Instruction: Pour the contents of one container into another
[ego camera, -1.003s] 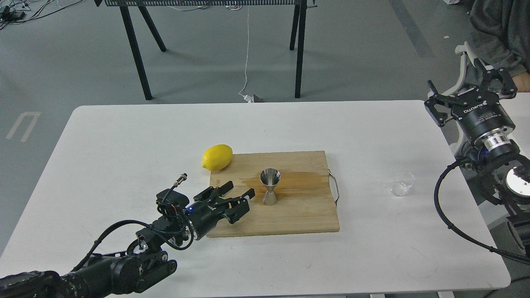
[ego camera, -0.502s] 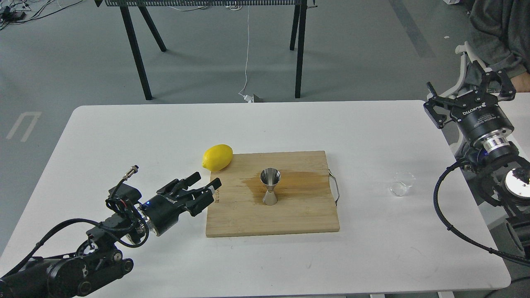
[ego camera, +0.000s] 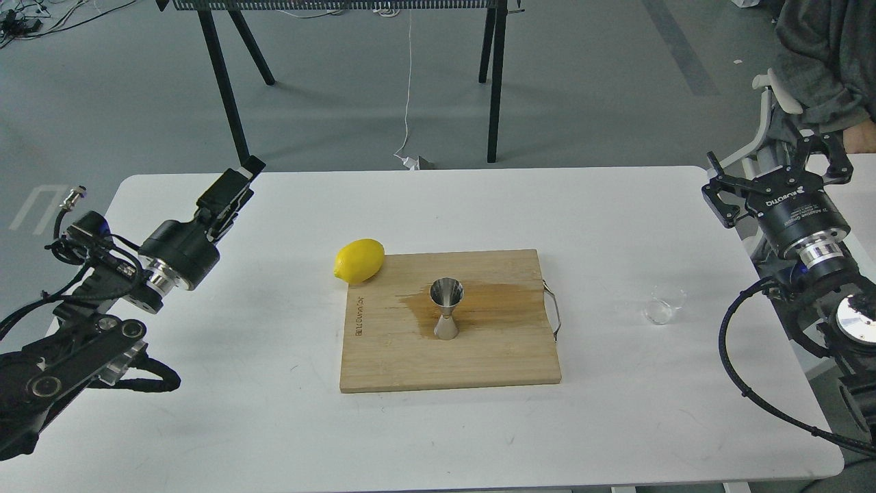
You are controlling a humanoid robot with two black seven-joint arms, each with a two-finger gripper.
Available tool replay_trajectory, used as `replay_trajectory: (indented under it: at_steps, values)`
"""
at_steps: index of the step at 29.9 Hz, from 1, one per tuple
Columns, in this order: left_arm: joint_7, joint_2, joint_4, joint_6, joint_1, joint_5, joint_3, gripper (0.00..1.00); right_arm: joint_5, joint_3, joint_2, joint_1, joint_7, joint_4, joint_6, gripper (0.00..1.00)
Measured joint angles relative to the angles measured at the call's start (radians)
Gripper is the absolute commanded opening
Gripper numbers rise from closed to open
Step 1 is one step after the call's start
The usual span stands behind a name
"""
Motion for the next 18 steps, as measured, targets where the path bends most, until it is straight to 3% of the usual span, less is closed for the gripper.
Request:
replay_trajectory:
  at_steps: [2,10,18]
  values:
    - [0.000,-0.003,0.024,-0.108,-0.002,-0.071,-0.054,0.88,0.005,0.022,-0.001,-0.020,0.000,0.014,0.000,0.99]
    - [0.000,-0.028,0.053,-0.360,-0.050,-0.284,-0.086,0.88,0.249,0.060,-0.002,-0.132,-0.006,0.100,0.000,0.98]
    - [0.000,-0.030,0.063,-0.446,-0.059,-0.485,-0.087,0.88,0.334,0.065,-0.001,-0.296,-0.003,0.206,0.000,0.98]
